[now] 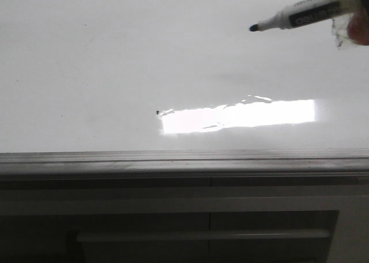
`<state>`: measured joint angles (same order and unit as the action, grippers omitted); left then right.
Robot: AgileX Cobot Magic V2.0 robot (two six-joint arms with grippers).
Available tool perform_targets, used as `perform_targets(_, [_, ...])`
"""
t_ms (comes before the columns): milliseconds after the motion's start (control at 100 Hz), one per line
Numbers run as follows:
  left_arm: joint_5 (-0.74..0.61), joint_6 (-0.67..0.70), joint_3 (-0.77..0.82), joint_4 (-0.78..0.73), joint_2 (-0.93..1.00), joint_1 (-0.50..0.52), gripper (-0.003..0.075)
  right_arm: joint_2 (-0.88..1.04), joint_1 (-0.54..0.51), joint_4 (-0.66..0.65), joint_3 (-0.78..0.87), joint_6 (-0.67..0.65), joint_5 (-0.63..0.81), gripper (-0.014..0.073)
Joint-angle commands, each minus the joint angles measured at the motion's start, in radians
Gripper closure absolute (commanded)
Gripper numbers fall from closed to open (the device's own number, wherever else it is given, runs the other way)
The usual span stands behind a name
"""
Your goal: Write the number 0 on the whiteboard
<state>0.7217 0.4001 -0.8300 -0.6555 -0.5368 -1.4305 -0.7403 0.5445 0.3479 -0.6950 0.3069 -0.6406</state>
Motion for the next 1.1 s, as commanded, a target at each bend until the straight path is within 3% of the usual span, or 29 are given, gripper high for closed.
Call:
perform_targets(0, [-0.005,0.141,0.021,-0.107,0.072,-0.007,0.0740,0.001,-0.059,-0.034,-0.035,-0.059,0.061,0.0649])
perform_targets(170, [0.050,0.224,0.081,-0.132,0.150,-0.007,0.0740,-0.052,-0.143,-0.041,-0.075,-0.067,0.055,0.0649])
perform_targets(650, [0.042,0.224,0.107,-0.140,0.154,-0.007,0.0740,-0.316,-0.142,-0.054,-0.234,-0.071,0.057,0.0648])
perform_targets(1090, [0.042,0.224,0.107,-0.141,0.154,-0.007,0.0740,-0.402,-0.140,-0.054,-0.273,-0.081,0.023,0.0648])
